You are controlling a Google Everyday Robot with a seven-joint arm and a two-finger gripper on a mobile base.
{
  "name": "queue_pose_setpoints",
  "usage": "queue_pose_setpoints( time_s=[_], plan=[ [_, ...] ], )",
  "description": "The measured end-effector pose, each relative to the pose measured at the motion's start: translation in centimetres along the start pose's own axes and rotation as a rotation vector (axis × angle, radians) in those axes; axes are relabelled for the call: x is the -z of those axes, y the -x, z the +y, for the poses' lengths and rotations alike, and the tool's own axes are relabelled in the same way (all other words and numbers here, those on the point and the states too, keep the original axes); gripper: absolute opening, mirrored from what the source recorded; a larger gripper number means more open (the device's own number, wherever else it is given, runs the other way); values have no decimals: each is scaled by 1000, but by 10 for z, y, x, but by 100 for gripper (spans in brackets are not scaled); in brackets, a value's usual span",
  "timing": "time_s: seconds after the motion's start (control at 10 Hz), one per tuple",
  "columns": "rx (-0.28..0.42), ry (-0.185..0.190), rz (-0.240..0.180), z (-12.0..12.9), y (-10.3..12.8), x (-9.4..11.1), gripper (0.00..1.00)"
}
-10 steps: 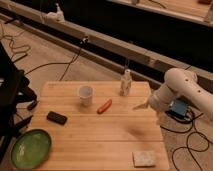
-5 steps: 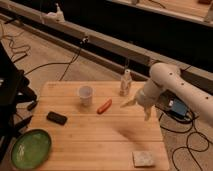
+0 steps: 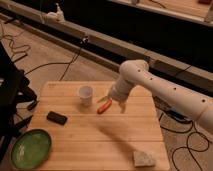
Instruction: Place the ceramic cup in the ceramic bowl
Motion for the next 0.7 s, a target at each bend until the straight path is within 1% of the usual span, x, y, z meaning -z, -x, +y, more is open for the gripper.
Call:
queue_pose_setpoints(
  time_s=[0.2,0.3,0.7],
  plan=[
    [21,-37,68,-44,-7,-4,80],
    [25,-55,82,-60,-7,-6,80],
    [24,-58,87,-62,-8,-5,80]
  ],
)
